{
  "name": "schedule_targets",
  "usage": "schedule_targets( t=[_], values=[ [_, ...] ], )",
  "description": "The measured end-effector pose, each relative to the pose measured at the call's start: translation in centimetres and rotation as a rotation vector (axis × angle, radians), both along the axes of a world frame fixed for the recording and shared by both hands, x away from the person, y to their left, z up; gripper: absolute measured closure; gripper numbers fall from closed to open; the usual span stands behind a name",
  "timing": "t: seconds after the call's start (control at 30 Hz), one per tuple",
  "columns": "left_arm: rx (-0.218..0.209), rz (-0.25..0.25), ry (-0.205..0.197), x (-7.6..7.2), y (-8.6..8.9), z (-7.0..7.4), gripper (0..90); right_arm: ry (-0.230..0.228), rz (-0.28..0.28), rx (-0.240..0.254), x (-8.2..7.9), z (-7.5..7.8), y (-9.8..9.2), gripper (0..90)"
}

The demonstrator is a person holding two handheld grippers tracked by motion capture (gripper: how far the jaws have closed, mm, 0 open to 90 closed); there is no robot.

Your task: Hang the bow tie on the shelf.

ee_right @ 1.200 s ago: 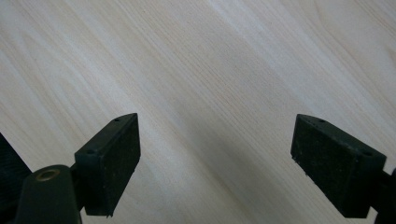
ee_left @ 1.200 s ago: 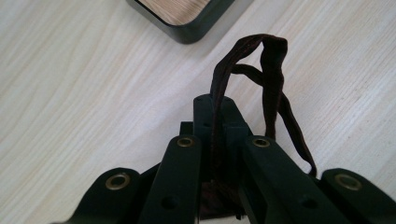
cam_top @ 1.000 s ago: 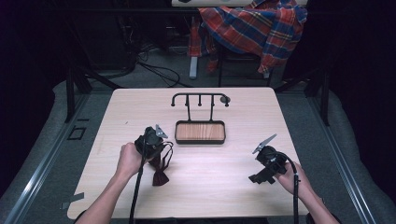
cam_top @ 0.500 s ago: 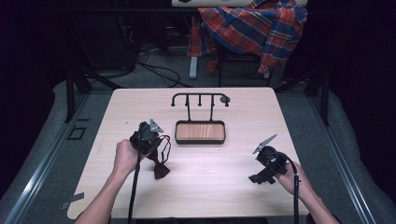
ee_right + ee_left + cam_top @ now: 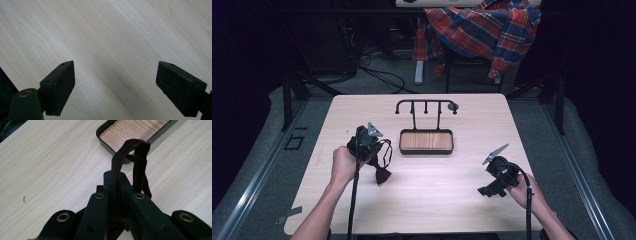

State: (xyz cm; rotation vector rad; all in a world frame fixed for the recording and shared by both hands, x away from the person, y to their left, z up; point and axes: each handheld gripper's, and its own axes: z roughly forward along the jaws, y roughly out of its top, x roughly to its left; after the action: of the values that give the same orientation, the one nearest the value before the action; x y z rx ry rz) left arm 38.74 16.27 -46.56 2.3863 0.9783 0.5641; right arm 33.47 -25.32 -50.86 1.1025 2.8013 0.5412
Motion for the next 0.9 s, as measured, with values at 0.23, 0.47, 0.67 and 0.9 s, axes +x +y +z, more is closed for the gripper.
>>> schedule_targets(
  t=[0.23, 0.47, 0.67, 0.9],
  values=[
    [-0.031, 0.007, -0.018, 0.5, 0.5, 1.0, 88.5, 0.0, -0.017, -0.002, -0.1, 0.1, 0.0, 15.7],
    [-0.056, 0.017, -0.041, 1.0, 0.5, 2.2, 88.5, -0.003, -0.017, -0.006, -0.1, 0.1, 0.0, 15.7],
    [-0.06, 0.007, -0.054, 1.6, -0.3, 3.1, 88.5, -0.004, -0.033, 0.021, -0.2, -0.1, 0.1, 15.7],
    [-0.059, -0.002, -0.07, 2.6, -1.1, 3.9, 88.4, -0.002, -0.032, 0.009, -0.1, 0.0, -0.1, 15.7]
  ],
)
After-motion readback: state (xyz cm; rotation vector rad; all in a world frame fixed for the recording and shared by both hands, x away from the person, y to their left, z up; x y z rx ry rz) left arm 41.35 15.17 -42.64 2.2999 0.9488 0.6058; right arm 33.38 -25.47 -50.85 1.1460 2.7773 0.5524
